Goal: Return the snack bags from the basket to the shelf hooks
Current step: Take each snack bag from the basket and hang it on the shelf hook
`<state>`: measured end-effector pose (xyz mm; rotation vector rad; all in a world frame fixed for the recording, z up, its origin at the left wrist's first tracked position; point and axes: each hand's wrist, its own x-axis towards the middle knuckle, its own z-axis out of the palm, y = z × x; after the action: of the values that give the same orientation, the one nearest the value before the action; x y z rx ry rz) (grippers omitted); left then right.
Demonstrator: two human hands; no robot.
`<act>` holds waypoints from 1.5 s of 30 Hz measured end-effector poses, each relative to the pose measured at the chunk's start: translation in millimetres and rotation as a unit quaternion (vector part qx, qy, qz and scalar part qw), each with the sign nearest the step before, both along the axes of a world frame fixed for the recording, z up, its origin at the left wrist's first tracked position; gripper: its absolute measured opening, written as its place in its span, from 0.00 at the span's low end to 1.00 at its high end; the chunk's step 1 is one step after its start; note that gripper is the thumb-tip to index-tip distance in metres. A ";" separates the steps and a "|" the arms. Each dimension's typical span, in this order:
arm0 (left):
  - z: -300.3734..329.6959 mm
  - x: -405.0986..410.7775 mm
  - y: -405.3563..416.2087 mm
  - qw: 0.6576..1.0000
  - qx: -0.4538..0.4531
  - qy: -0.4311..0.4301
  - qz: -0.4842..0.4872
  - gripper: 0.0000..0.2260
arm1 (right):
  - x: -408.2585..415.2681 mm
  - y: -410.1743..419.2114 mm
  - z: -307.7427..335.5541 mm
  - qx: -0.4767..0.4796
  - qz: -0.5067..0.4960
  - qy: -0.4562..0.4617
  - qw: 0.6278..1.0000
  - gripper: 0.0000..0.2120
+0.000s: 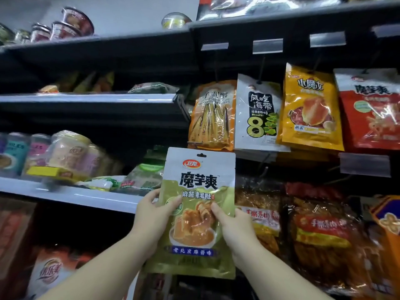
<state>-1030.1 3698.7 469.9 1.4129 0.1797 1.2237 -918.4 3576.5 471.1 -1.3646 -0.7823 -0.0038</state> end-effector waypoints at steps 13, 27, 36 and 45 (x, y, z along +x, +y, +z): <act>-11.2 16.0 17.2 0.978 0.149 0.062 0.134 0.34 | 9.0 22.8 -2.8 -0.019 -0.072 -0.006 0.997 0.09; -15.9 60.2 16.0 0.904 0.222 0.302 0.204 0.41 | 32.9 35.7 2.6 -0.040 -0.146 -0.019 0.988 0.11; -10.1 86.3 29.3 0.911 0.192 0.328 0.160 0.42 | 53.7 55.0 3.3 -0.059 -0.170 0.001 0.984 0.10; 12.7 55.9 32.4 0.826 0.250 0.490 0.123 0.41 | 59.1 52.0 15.4 -0.141 -0.135 0.081 0.977 0.09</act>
<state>-974.2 3731.0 482.6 2.4632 0.8146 0.6285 -859.3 3628.5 486.6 -1.7098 -0.4666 0.0053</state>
